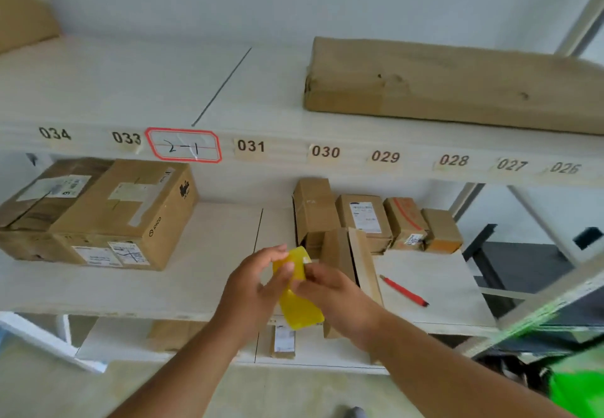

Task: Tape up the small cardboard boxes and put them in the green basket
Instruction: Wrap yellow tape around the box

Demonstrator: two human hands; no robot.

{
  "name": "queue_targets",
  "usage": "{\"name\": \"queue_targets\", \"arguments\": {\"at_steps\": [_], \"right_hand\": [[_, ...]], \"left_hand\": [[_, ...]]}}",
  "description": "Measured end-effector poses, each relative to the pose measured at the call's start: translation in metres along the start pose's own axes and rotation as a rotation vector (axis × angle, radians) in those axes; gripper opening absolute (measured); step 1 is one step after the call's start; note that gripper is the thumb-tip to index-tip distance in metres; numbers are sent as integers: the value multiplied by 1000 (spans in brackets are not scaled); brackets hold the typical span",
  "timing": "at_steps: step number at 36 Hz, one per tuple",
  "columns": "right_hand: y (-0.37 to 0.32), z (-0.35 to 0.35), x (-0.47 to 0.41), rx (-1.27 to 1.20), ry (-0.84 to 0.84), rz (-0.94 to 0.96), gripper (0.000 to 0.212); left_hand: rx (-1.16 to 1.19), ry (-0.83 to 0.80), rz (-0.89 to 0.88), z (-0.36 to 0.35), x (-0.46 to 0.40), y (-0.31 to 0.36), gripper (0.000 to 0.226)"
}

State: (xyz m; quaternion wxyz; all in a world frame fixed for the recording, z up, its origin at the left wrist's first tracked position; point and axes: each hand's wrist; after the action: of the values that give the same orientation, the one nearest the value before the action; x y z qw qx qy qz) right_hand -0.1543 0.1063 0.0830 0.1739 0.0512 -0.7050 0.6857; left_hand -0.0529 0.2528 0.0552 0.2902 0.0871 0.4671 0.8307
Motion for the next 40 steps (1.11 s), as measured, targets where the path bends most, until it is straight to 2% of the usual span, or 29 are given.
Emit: {"name": "queue_targets", "arguments": {"at_steps": [2, 4, 8, 12, 16, 20, 23, 26, 30, 35, 37, 40], "right_hand": [[-1, 3, 9, 107, 23, 39, 24], [-3, 7, 19, 202, 78, 47, 13], [-5, 22, 35, 204, 175, 39, 22], [-8, 35, 54, 115, 157, 43, 20], [-5, 43, 69, 22, 171, 46, 31], [7, 49, 80, -89, 187, 60, 34], [16, 52, 84, -182, 245, 87, 40], [24, 55, 85, -276, 312, 94, 47], [30, 62, 87, -370, 340, 63, 56], [28, 67, 92, -486, 310, 11, 65], [25, 69, 95, -541, 273, -15, 59], [22, 69, 96, -654, 245, -49, 43]], "left_hand": [[-35, 26, -34, -4, -2, 12, 22], [-108, 16, -76, -7, -5, 21, 24], [-270, -5, -211, -11, -10, 36, 24], [-394, 31, -277, -12, -10, 53, 19], [-216, 1, -77, -11, -12, 67, 26], [176, -30, 295, -4, -14, 79, 26], [330, -154, 346, 3, -12, 85, 20], [346, -251, 254, 14, -7, 93, 10], [185, -425, 91, 27, -5, 100, 23], [57, -654, 23, 36, -3, 112, 39], [-77, -654, -72, 37, -1, 117, 33], [-307, -538, -263, 37, 1, 123, 12]]}}
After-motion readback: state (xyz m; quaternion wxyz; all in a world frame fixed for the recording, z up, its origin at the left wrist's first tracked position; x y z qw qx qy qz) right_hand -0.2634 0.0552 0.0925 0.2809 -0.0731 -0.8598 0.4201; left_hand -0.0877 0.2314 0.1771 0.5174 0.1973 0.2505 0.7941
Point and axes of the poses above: each hand's wrist, its own x-axis away from the middle knuckle, its own z-axis out of the back of the hand, y = z × x, and after that the axes turned 8 degrees about -x, right-handed
